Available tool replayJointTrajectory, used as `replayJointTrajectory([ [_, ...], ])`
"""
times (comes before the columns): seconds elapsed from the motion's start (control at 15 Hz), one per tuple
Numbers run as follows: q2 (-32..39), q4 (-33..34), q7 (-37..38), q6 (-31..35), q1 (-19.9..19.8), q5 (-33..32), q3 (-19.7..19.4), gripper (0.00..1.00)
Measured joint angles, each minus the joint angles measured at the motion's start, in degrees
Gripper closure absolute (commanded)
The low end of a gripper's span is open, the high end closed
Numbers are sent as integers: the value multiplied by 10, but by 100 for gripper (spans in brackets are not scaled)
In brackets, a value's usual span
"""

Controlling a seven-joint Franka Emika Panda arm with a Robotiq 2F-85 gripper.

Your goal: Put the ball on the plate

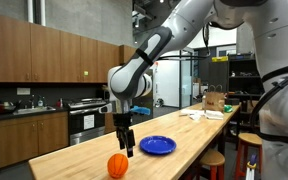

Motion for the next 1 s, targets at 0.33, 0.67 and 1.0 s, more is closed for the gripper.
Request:
replayJointTrajectory([
  [0.33,12,8,-10,-5,-16,-15,-3,0],
  [0.67,16,9,-15,-6,-17,-14,-1,0],
  [1.0,40,30,-39,-25,-17,-13,6,0],
])
